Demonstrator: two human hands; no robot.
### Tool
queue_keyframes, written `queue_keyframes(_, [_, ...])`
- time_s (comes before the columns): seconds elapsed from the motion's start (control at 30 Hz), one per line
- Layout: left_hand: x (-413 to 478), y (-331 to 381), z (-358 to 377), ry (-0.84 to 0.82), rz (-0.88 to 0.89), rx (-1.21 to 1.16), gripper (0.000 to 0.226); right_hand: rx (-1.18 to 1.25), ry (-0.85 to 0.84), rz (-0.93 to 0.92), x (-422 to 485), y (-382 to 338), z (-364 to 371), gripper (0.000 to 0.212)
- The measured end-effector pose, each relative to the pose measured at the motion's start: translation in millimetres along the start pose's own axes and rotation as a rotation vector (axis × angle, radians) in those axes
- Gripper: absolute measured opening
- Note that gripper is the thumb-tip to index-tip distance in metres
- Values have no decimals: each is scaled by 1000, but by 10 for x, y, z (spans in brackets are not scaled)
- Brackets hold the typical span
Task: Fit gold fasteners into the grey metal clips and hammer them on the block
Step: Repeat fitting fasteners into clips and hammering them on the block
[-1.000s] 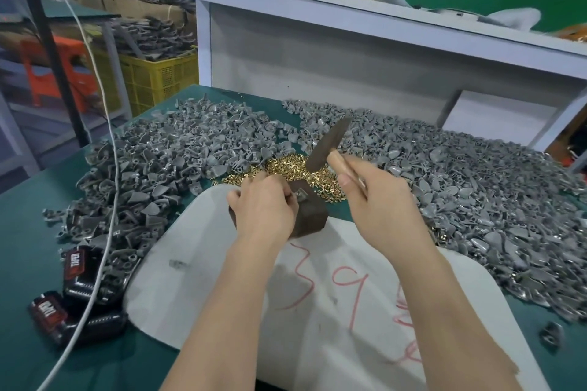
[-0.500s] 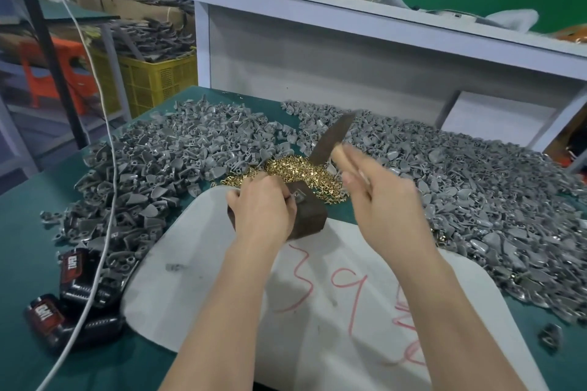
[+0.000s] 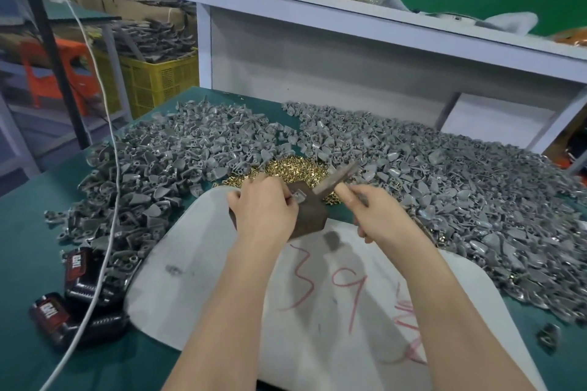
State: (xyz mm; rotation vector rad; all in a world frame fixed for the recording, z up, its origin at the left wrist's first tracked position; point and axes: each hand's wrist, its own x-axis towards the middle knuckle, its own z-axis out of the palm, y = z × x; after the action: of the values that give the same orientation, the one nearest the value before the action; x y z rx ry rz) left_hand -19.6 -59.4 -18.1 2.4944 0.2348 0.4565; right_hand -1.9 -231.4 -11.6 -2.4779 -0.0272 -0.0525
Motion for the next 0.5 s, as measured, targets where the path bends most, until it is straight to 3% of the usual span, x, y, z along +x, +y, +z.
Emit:
queue_keyframes(0.13, [-8, 1, -11, 6, -4, -4, 10, -205, -71, 14, 21, 81, 93, 42])
queue_keyframes(0.27, [-9, 12, -18, 8, 2, -16, 11, -391, 11, 14, -17, 49, 133, 39])
queue_keyframes(0.37, [-10, 44, -17, -3, 26, -67, 11, -143, 148, -177, -43, -123, 92, 33])
queue_keyframes(0.43, [-8, 72, -12, -9, 54, -119, 12, 108, 72, -279, -25, -287, 95, 29])
queue_keyframes(0.5, [-4, 88, -16, -1, 54, -184, 14, 113, 17, -304, 48, -385, 127, 14])
